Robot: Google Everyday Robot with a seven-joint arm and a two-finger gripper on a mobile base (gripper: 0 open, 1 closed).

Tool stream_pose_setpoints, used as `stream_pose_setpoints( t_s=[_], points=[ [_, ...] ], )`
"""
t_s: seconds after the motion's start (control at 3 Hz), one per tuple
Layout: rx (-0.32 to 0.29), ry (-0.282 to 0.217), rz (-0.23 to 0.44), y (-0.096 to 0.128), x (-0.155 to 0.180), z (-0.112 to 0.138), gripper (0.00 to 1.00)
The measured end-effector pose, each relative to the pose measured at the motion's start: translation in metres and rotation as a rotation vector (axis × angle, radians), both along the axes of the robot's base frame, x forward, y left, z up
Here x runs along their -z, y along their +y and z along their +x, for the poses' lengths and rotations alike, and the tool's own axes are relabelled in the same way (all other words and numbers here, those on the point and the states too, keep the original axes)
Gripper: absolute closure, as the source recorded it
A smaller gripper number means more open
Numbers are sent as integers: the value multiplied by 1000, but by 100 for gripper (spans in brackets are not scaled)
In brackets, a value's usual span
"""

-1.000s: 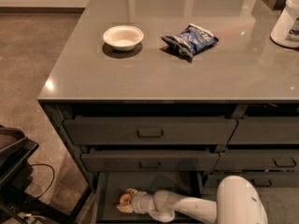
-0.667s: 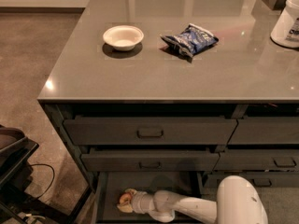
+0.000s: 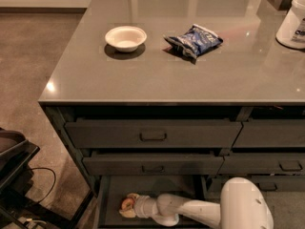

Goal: Pick apple from bottom drawer and place on counter

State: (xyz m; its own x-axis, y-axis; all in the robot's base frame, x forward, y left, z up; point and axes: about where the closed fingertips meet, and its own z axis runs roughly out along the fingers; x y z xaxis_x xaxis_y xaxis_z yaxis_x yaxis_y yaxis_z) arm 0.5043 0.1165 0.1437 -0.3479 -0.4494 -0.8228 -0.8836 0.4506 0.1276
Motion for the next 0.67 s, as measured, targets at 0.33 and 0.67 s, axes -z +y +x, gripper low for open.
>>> stream_pose_setpoints(
  t_s=[0.33,0.67],
  points=[
    [-36,-10,-20,-11,-8,0,100],
    [-77,-11,-55,-40,-15,-1,100]
  ],
)
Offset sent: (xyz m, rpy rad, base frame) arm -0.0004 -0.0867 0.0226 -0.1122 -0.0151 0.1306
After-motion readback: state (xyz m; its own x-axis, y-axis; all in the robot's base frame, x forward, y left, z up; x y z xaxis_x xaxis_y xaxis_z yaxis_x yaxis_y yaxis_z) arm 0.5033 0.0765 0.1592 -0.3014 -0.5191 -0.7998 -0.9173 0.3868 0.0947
